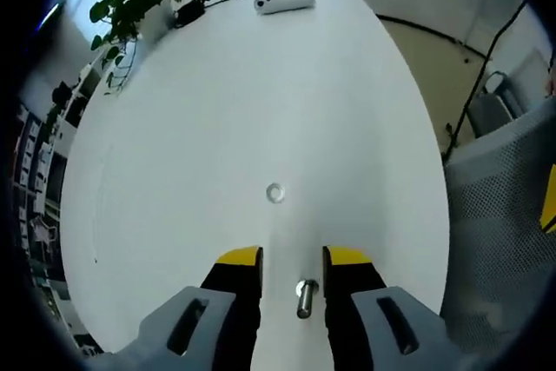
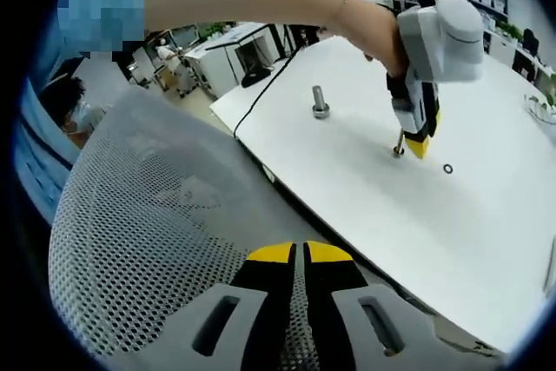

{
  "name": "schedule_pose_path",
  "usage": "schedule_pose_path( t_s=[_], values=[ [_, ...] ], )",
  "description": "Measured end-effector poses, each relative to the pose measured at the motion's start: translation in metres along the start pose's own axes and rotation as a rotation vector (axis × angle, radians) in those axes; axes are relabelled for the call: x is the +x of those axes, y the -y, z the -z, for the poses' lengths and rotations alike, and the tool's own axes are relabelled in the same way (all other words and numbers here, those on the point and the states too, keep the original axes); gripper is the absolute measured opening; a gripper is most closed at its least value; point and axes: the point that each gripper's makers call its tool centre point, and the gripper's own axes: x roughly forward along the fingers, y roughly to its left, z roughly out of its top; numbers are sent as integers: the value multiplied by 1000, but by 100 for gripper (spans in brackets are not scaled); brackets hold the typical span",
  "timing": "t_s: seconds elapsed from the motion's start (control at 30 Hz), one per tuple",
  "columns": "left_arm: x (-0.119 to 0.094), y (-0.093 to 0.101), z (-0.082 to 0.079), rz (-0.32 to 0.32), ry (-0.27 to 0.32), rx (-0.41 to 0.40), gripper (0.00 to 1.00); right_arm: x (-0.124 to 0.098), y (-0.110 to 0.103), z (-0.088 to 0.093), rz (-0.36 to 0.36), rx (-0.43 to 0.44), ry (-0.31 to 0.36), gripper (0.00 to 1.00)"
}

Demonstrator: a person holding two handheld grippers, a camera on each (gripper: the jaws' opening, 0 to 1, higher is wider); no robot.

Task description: Place the washer onto the threaded stud by aligning its center hole with the stud, sliding it down to the base, and recovering from edge contact or off-axis alignment until the washer reaches the visible bottom stop.

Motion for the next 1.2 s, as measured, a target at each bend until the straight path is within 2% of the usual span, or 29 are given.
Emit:
schedule_pose_path(
  t_s=[0.07,0.17,0.33,0.43,0.47,0.67,0.7,0.77,0.93,1.2],
  values=[
    [5,-1,-5,6,-4,0,24,0,0,0,1,5,1,7],
    [12,-5,-17,13,-9,53,23,0,1,0,2,10,2,7],
    [28,-11,-25,33,-33,73,23,-1,1,0,6,23,11,7],
    [37,-17,-25,44,-50,69,22,-2,2,0,8,30,15,7],
    [40,-19,-21,43,-78,68,21,-2,2,0,9,33,16,7],
    [50,-23,-23,47,-92,65,20,-2,3,1,14,44,20,7],
    [49,-20,-23,72,-95,102,18,-2,3,1,13,45,20,7],
    [50,-21,-23,73,-107,76,17,-2,3,1,13,47,19,7],
    [50,-18,-23,112,-107,102,13,-2,3,1,10,43,15,7],
    [48,-14,-23,93,-117,136,9,-2,3,1,9,39,14,7]
  ],
)
